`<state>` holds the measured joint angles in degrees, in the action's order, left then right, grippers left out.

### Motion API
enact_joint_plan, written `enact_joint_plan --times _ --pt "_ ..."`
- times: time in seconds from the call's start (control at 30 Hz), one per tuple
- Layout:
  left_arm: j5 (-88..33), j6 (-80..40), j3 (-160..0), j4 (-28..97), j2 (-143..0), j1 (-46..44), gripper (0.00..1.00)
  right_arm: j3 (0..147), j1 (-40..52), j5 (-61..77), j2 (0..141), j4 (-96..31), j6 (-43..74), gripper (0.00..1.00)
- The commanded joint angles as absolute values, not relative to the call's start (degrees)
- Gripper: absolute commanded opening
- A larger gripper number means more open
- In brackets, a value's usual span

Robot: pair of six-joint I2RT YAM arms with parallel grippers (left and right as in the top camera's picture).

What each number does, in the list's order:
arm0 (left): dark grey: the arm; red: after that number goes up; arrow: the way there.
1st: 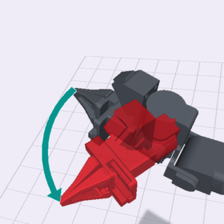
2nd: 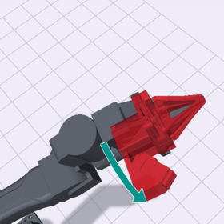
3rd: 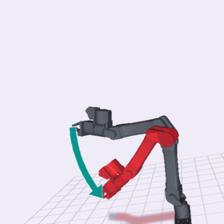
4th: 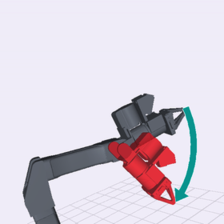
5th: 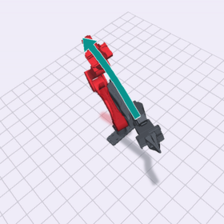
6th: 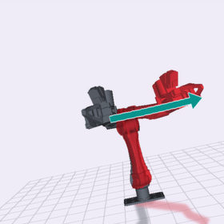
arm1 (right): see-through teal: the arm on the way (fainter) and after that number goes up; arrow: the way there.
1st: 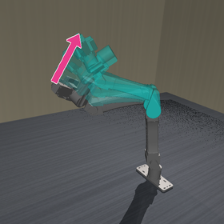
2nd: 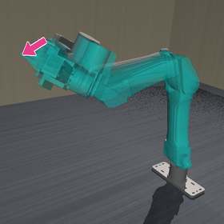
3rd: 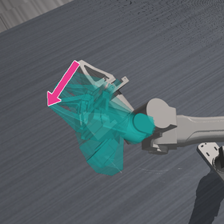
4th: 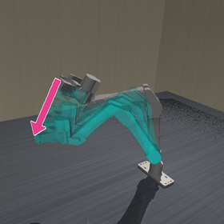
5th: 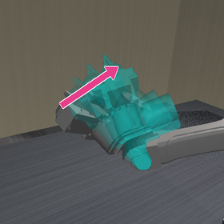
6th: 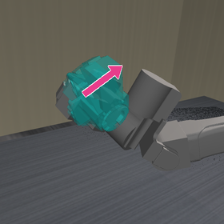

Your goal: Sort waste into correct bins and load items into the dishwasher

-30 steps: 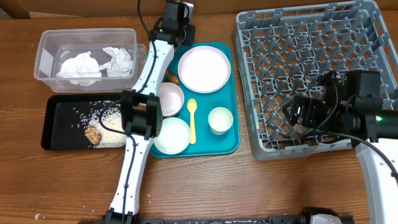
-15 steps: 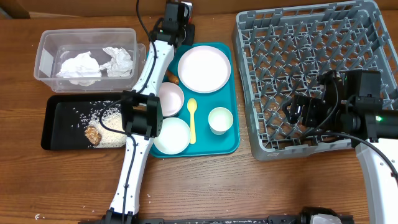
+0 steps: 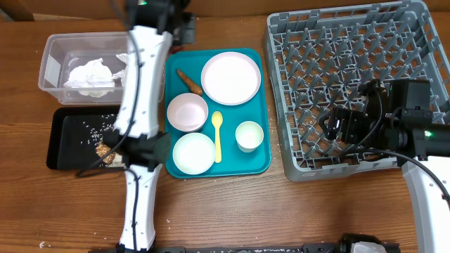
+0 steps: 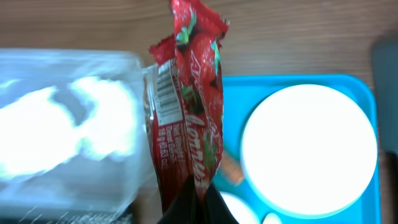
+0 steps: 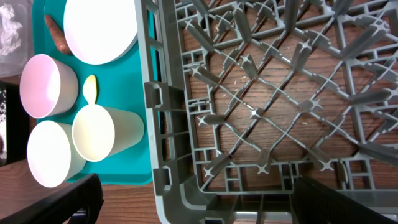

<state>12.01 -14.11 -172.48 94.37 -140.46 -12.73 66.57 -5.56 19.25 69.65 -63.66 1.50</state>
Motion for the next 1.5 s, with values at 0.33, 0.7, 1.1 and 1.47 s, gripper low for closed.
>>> enact_joint_plan --times 0.33,0.7,1.1,1.47 --pt "4.9 -18.9 -155.2 83.4 -144.0 3.7 0.36 67.5 -5.5 20.7 69.5 -64.7 1.5 1.00" --pt "-9.8 -9.0 -167.4 90.8 -139.4 4.2 0.92 67.5 -5.5 20.7 69.5 -65.3 1.5 1.00" --pt "-18.7 -2.8 -158.7 96.8 -120.7 -3.8 0.86 67.5 -5.5 20.7 69.5 -66.8 1.5 1.00" --pt "-17.6 1.2 -114.6 84.5 -112.1 -20.0 0.83 67.5 -5.5 20.7 69.5 -65.3 1.5 1.00"
